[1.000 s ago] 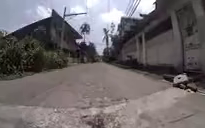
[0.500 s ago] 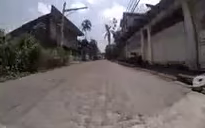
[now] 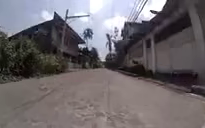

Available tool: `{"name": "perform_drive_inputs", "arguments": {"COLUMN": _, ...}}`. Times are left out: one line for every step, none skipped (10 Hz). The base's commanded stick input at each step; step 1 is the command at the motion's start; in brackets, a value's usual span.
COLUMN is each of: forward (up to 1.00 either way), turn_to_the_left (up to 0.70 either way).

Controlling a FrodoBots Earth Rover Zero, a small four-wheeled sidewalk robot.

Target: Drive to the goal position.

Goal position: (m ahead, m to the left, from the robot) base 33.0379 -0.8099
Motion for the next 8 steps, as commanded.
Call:
{"name": "perform_drive_inputs", "arguments": {"forward": 0.98, "turn_to_the_left": 0.0}}
{"name": "perform_drive_inputs", "arguments": {"forward": 0.98, "turn_to_the_left": 0.0}}
{"name": "perform_drive_inputs", "arguments": {"forward": 0.98, "turn_to_the_left": 0.0}}
{"name": "perform_drive_inputs", "arguments": {"forward": 0.98, "turn_to_the_left": 0.0}}
{"name": "perform_drive_inputs", "arguments": {"forward": 0.98, "turn_to_the_left": 0.0}}
{"name": "perform_drive_inputs", "arguments": {"forward": 0.98, "turn_to_the_left": 0.0}}
{"name": "perform_drive_inputs", "arguments": {"forward": 0.98, "turn_to_the_left": 0.0}}
{"name": "perform_drive_inputs", "arguments": {"forward": 0.98, "turn_to_the_left": 0.0}}
